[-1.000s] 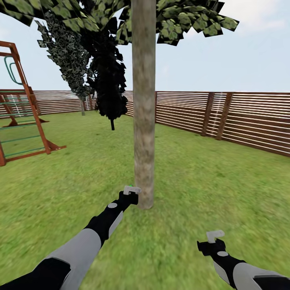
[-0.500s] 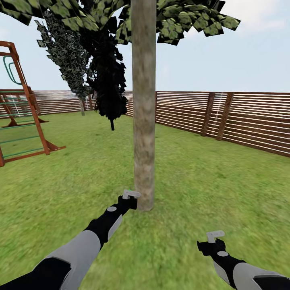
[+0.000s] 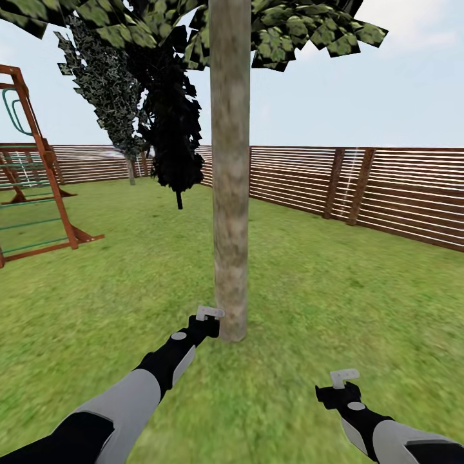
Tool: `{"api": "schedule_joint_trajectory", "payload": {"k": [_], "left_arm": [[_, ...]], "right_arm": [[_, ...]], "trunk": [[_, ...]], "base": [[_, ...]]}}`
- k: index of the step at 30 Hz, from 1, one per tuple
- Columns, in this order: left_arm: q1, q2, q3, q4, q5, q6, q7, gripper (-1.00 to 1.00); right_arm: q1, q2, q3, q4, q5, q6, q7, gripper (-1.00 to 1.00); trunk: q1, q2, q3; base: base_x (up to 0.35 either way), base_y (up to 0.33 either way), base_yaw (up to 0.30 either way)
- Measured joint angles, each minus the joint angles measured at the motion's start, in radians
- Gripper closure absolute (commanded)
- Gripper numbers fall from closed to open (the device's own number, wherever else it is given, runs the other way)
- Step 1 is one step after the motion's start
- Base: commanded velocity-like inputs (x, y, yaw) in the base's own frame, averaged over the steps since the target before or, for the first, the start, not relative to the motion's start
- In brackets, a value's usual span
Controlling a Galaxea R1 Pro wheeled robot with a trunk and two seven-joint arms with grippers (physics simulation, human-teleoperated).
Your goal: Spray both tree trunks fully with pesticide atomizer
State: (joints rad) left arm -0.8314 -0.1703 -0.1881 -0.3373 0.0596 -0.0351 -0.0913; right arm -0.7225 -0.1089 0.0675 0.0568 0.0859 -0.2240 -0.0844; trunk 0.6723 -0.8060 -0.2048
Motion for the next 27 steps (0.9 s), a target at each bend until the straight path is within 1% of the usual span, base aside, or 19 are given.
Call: {"api": "schedule_joint_trajectory", "payload": {"k": [4,9,24,27], "left_arm": [[0.000,0.000,0.000,0.001,0.000,-0.001,-0.001,1.00],[0.000,0.000,0.000,0.001,0.000,0.000,-0.003,1.00],[0.000,-0.001,-0.001,0.002,0.000,-0.002,-0.003,1.00],[0.000,-0.002,-0.003,0.002,0.000,0.000,-0.003,1.00]], "right_arm": [[0.000,0.000,0.000,0.000,0.000,0.000,0.000,-1.00],[0.000,0.000,0.000,0.000,0.000,0.000,0.000,-1.00],[0.000,0.000,0.000,0.000,0.000,0.000,0.000,-1.00],[0.000,0.000,0.000,0.000,0.000,0.000,0.000,-1.00]], "trunk": [[0.000,0.000,0.000],[0.000,0.000,0.000],[0.000,0.000,0.000],[0.000,0.000,0.000]], "base": [[0.009,0.000,0.000],[0.141,0.000,0.000],[0.055,0.000,0.000],[0.274,-0.043,0.000]]}}
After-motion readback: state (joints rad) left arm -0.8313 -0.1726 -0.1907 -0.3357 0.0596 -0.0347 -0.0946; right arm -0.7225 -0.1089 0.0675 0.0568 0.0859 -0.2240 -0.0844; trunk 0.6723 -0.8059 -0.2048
